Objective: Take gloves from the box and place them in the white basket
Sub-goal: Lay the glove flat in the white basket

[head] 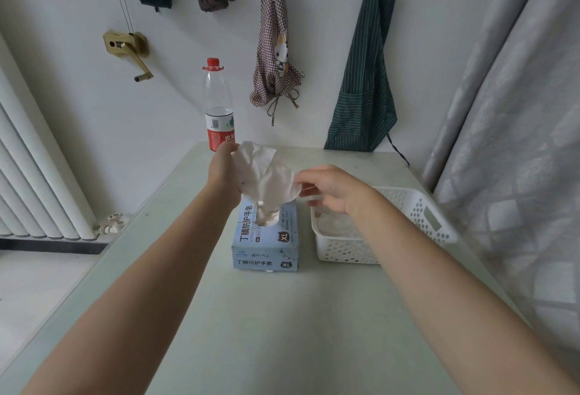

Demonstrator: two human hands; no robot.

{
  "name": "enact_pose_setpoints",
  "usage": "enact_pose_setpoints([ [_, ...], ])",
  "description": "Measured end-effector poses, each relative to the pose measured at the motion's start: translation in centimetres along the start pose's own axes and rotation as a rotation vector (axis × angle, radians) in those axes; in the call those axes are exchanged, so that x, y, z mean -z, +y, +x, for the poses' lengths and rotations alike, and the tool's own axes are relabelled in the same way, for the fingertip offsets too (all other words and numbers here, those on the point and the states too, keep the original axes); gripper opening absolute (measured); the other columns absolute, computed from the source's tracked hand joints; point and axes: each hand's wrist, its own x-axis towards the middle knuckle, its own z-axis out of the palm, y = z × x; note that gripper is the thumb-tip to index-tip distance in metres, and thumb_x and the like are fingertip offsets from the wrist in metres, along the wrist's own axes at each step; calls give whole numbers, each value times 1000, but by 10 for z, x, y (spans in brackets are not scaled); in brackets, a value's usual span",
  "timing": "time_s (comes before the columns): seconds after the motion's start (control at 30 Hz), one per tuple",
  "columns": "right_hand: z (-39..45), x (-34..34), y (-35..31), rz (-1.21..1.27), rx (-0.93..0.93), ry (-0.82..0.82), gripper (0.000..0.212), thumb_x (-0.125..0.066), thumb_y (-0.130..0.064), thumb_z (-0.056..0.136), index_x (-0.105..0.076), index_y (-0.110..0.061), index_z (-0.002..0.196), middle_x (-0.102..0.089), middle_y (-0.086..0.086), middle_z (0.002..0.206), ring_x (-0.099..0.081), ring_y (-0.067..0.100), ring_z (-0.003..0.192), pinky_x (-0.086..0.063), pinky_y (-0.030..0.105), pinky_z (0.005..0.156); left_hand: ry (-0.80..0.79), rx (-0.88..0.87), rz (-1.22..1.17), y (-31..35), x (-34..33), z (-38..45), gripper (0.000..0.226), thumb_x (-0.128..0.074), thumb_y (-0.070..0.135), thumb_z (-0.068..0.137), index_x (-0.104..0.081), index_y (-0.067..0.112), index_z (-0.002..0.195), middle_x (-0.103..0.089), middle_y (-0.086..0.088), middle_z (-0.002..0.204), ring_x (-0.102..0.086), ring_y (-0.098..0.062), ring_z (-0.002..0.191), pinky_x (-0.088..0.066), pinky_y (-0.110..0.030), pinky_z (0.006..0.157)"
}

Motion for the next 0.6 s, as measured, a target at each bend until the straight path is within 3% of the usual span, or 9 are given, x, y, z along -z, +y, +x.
enact_pose_setpoints([
  [0.07, 2, 6, -5, 82, 96, 109, 8, -67, -9, 83, -62, -11, 78, -61, 7, 79, -57, 21, 80, -45, 33, 73, 37, -42, 133, -3, 1, -4, 16, -46, 28, 88, -58, 18, 85, -60, -4, 91, -55, -24, 89, -44, -35, 82],
  [0.17, 1, 13, -17, 157, 199, 171, 11, -72, -10, 78, -62, -12, 79, -63, 11, 79, -58, 24, 76, -47, 35, 73, -45, -180, 242, -5, -3, -10, 17, -45, 22, 89, -58, 15, 84, -67, -2, 93, -59, -22, 91, -45, -35, 83],
  [0.27, -2, 12, -28, 87, 246, 147, 14, -79, -13, 73, -67, -13, 80, -68, 11, 87, -62, 26, 83, -51, 40, 80, -229, -327, 391, -2, -10, -15, 26, -53, 31, 81, -66, 20, 101, -72, -1, 108, -64, -17, 103, -45, -38, 93],
  [0.4, -14, 7, -42, -41, 325, 132, 16, -79, -21, 80, -73, -15, 93, -73, 6, 91, -67, 20, 87, -54, 32, 79, -541, -393, 534, 3, -25, -28, 41, -63, 25, 74, -66, 19, 115, -71, 2, 111, -66, -10, 103, -50, -25, 86],
  [0.6, -27, 6, -56, -140, 403, 301, 24, -76, -27, 83, -72, -8, 98, -71, 3, 90, -64, 14, 83, -53, 29, 78, -464, -396, 603, 3, -34, -34, 16, -65, 11, 85, -69, 6, 99, -71, -8, 91, -68, -21, 85, -54, -41, 86],
])
